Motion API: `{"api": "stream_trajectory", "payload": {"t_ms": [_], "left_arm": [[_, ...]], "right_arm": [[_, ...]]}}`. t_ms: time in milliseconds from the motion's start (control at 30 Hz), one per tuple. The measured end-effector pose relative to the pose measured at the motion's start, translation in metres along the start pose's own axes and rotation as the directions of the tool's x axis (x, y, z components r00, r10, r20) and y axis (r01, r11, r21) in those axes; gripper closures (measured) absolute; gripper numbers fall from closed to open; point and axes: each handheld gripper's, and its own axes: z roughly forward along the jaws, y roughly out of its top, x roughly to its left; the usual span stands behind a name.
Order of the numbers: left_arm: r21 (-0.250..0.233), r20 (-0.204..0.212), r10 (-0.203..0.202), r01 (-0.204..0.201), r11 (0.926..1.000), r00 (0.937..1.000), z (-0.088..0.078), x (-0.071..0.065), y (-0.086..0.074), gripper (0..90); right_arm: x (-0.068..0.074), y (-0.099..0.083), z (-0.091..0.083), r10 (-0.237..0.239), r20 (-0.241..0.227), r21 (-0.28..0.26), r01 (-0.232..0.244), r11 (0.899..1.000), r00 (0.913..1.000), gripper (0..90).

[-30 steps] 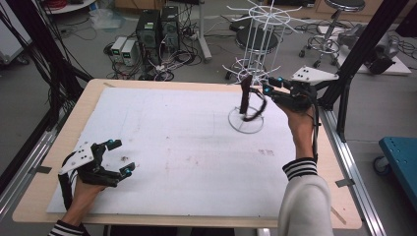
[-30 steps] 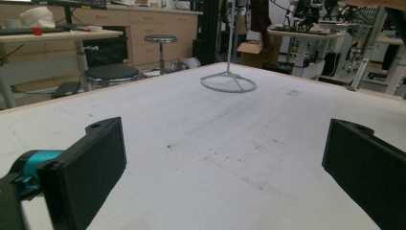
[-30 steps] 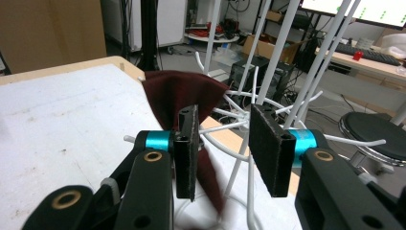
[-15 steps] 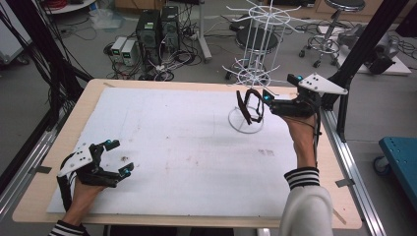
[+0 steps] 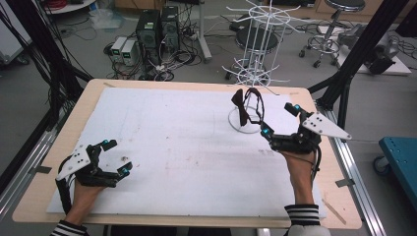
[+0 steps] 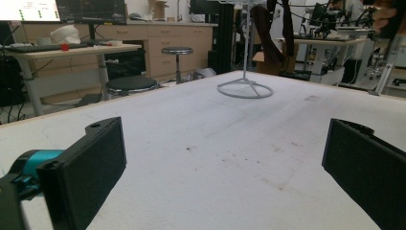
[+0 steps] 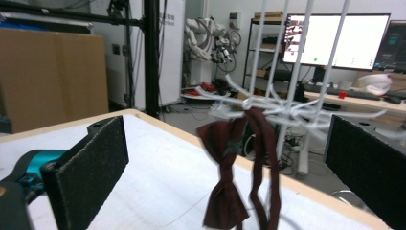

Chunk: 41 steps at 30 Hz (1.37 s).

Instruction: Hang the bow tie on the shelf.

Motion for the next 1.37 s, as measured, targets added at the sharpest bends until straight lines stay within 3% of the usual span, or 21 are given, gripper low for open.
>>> {"api": "stream_trajectory", "payload": {"t_ms": [100, 167, 367, 900, 1100, 1367], "left_arm": [[-0.010, -0.002, 0.002, -0.002, 0.9999, 1.0000, -0.001, 0.000, 0.000, 1.7], [-0.008, -0.002, 0.004, -0.004, 1.0000, 1.0000, -0.001, 0.000, 0.000, 1.7], [-0.025, -0.005, 0.009, -0.010, 0.9997, 0.9999, -0.003, -0.002, -0.003, 1.7], [-0.045, -0.021, 0.016, -0.017, 0.9988, 0.9996, -0.005, -0.004, -0.011, 1.7], [-0.046, -0.021, 0.016, -0.017, 0.9988, 0.9997, -0.006, -0.003, -0.014, 1.7], [-0.067, -0.026, 0.023, -0.025, 0.9975, 0.9994, -0.007, -0.004, -0.015, 1.7]], "right_arm": [[0.009, -0.011, -0.007, 0.006, -0.017, 0.017, -0.005, 1.000, 0.9998, 0.6], [0.015, -0.020, -0.012, -0.004, -0.022, -0.012, 0.003, 1.000, 0.9997, 0.7], [0.026, -0.051, -0.020, 0.026, -0.012, 0.002, -0.026, 1.000, 0.9996, 0.7], [0.040, -0.115, -0.030, 0.045, 0.023, 0.017, -0.046, 0.999, 0.9987, 0.7], [0.043, -0.129, -0.025, 0.042, 0.025, 0.037, -0.043, 0.998, 0.9988, 0.7], [0.043, -0.130, -0.028, 0.047, 0.030, 0.010, -0.047, 0.999, 0.9984, 0.6]]}}
